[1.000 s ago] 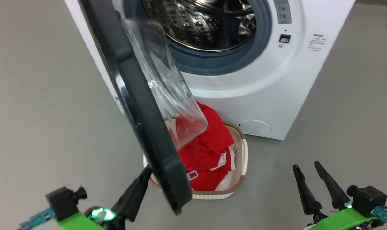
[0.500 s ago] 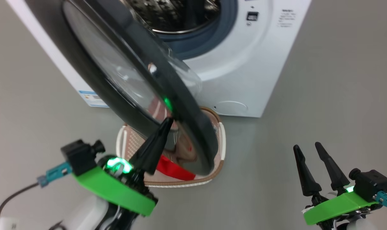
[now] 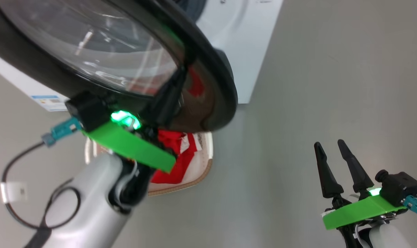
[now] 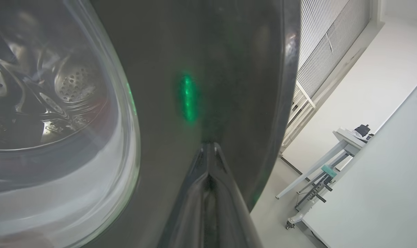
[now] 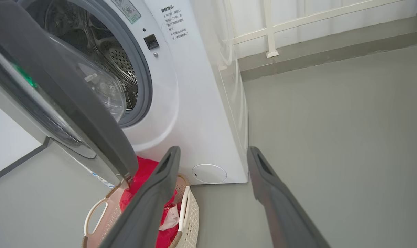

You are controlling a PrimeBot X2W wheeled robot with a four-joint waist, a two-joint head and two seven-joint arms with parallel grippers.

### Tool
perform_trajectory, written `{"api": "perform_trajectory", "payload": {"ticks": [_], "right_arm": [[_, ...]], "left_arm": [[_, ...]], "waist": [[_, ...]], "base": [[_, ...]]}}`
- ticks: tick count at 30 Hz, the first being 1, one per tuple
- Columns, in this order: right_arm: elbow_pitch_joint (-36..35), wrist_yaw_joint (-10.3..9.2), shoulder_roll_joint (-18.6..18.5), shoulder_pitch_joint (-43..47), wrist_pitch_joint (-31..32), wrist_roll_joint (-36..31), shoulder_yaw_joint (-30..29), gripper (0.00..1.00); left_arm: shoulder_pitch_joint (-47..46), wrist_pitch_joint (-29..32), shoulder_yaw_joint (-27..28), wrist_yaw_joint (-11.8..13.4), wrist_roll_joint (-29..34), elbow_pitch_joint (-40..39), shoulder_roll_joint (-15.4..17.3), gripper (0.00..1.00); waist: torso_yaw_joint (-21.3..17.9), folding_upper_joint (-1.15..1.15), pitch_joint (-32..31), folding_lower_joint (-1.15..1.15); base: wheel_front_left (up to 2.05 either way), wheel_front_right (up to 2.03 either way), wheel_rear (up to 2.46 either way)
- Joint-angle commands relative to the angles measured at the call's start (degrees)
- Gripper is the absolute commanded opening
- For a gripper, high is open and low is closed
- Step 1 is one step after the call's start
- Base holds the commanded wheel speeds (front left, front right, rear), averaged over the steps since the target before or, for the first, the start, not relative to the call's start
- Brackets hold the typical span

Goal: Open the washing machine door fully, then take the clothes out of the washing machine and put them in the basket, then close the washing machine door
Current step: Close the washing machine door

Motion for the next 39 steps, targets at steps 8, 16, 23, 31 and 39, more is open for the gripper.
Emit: {"api": "perform_trajectory", "payload": {"ticks": [8,16,23,31,39], "right_arm": [[-1.36,0.36,0.74,-1.86,-0.37,0.49,0.59,1.00],[-1.28,0.36,1.34,-2.52,-0.37,0.55,0.63,1.00],[-1.27,0.36,1.55,-2.33,-0.37,0.50,0.17,1.00],[-0.99,0.36,0.77,-0.85,-0.37,0.07,-0.16,1.00],[-0.81,0.36,-0.67,1.14,-0.37,-0.20,-0.38,1.00]], "left_arm": [[-8.90,-0.28,5.56,-0.33,3.43,5.94,-1.92,0.00],[-13.91,-0.28,8.86,-0.33,6.18,11.53,-4.21,0.00],[-12.62,-0.28,9.69,-0.33,7.68,13.03,-4.16,0.00],[-3.38,-0.28,12.00,-0.33,9.27,12.24,-3.58,0.00],[9.50,-0.28,17.27,-0.33,11.96,11.06,-4.41,0.00]], "waist": [[-4.54,0.00,3.13,0.00],[-5.68,0.00,3.75,0.00],[-5.51,0.00,2.94,0.00],[-3.72,0.00,0.19,0.00],[-1.01,0.00,-2.92,0.00]], "base": [[0.00,0.00,0.00],[0.00,0.00,0.00],[0.00,0.00,0.00],[0.00,0.00,0.00],[0.00,0.00,0.00]]}}
